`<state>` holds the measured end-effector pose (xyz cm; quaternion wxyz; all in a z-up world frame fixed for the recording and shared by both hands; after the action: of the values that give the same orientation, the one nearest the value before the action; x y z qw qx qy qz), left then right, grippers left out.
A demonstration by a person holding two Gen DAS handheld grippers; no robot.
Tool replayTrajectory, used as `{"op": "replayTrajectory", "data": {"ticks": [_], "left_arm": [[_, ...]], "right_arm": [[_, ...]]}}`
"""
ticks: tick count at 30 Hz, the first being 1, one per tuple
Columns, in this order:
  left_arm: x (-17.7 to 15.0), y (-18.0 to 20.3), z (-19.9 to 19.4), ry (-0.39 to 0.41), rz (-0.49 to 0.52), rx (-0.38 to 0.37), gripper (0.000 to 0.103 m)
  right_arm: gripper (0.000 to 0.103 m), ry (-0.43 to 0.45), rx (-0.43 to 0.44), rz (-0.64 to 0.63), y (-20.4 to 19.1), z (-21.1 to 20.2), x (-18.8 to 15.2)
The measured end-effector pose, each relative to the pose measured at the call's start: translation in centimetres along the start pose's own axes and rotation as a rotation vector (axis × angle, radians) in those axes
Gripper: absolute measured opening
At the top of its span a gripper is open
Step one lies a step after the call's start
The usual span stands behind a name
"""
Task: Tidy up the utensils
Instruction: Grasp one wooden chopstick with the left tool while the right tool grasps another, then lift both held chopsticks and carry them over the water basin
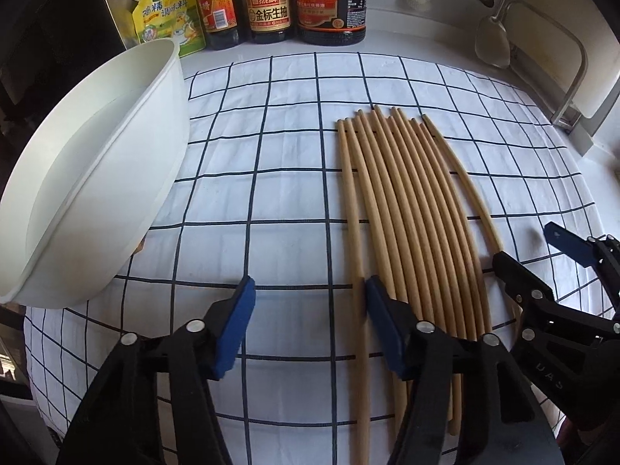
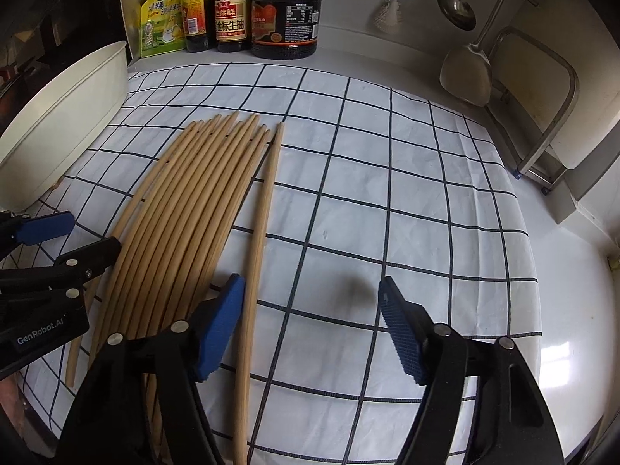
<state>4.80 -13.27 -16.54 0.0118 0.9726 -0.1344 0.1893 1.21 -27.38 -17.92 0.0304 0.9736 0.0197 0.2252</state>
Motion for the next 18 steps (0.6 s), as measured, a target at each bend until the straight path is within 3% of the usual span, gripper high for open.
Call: {"op": "replayTrajectory", "data": {"ticks": [5, 7, 18], "left_arm": [[-0.1, 0.6, -0.2, 0.001, 0.02, -0.022, 0.012], [0.0, 0.6, -0.2, -0.002, 0.022, -0.025, 0.007], [0.8, -0.1, -2.5, 0.004, 0.03, -0.074, 0.007]], "right_arm": [[0.016, -0.008, 0.068, -0.039, -1.2, -0.1, 0.2], [0.007, -0.011, 0.065, -0.049, -1.7, -0.2, 0.2], [0.006, -0.01, 0.136, 0.075, -0.2, -2.5, 0.7]]}}
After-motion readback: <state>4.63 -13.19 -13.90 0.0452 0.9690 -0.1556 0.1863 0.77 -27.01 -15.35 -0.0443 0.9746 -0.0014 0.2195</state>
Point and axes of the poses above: each gripper's, at about its wrist camera, not at the fingertips, and z roughly the way its jaws point, y to its right, x to its top, the point moved 3 cm from there along z, roughly the way its jaws point, and after that the axes turned 4 degrees about -y, right-handed, at the moved point
